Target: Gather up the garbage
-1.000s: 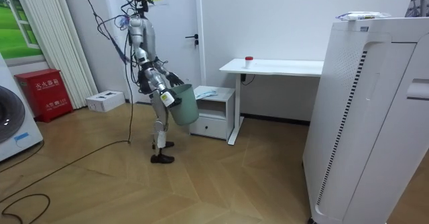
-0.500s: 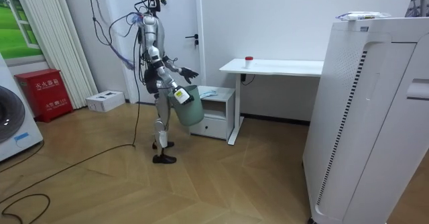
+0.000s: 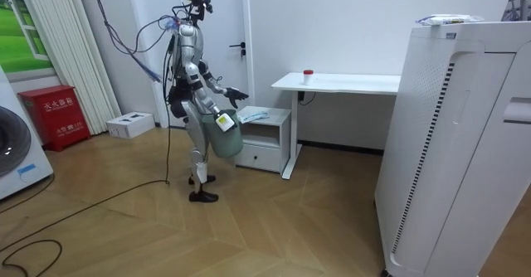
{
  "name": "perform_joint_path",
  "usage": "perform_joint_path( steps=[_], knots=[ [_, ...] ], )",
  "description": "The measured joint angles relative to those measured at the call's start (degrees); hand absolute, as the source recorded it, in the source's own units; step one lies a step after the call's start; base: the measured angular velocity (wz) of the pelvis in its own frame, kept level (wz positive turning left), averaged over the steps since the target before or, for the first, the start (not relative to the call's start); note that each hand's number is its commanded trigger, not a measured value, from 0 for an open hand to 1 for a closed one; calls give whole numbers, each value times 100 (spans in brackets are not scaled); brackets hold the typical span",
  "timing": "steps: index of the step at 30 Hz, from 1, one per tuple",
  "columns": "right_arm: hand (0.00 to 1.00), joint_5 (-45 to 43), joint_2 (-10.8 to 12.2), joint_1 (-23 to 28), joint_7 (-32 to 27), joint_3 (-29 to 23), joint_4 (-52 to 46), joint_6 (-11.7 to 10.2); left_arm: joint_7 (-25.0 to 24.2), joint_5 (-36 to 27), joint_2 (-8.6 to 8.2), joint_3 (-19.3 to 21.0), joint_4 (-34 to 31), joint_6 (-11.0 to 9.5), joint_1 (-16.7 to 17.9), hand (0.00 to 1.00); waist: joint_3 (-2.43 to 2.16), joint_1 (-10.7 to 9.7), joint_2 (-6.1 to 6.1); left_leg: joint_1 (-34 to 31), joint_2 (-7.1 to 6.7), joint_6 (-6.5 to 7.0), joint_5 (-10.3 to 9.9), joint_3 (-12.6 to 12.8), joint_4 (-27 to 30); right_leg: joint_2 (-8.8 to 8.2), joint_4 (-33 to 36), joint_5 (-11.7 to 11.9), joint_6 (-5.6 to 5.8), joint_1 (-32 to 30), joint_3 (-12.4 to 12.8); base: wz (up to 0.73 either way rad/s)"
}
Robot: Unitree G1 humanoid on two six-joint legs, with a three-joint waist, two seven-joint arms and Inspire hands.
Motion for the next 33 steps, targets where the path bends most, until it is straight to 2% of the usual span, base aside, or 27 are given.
perform_joint_path(
  steps=[4,7,11,15,18,20,24,30,33],
  knots=[
    [100,24,8,-4,2,230,-316,23,273,18,-11,-268,1,1,-124,0,58,-66,67,-367,6,1,0,-23,167,-23,152,8,-24,-331,-63,3],
    [100,6,23,13,33,449,-482,54,401,13,-10,-470,2,4,-156,0,74,-160,80,-623,6,1,-1,-23,300,-62,332,1,-38,-611,-80,0],
    [100,-27,70,17,68,461,-527,55,404,21,-11,-685,-1,9,-212,0,81,-193,86,-893,18,0,-1,-16,470,-107,491,-32,-85,-880,-78,1],
    [100,-4,68,-99,40,620,-557,123,415,50,36,-881,179,46,-440,0,114,-306,94,-1218,60,-1,-3,47,698,-123,757,-50,-113,-1220,-59,0],
    [100,117,66,-207,62,678,-577,178,415,50,40,-884,355,66,-612,0,156,-355,97,-1346,69,-9,-32,90,775,-154,933,-85,-169,-1379,-56,0],
    [100,181,55,-266,59,714,-596,181,425,44,67,-937,367,72,-668,0,211,-404,111,-1419,83,-20,-53,129,836,-175,1031,-98,-200,-1478,-58,0],
    [100,205,46,-267,58,771,-709,176,459,47,183,-1223,383,72,-676,0,229,-528,141,-1580,107,-32,-46,131,961,-174,1121,-83,-254,-1629,-73,0],
    [100,310,46,-334,82,819,-756,174,524,55,187,-1265,391,75,-744,0,231,-612,152,-1814,168,-46,-54,168,1116,-166,1237,-50,-306,-1866,-99,-5],
    [100,310,47,-405,58,831,-774,187,623,56,155,-1266,391,198,-872,0,231,-602,156,-1903,174,-46,-53,216,1166,-197,1331,-48,-317,-2005,-110,-4]
  ],
)
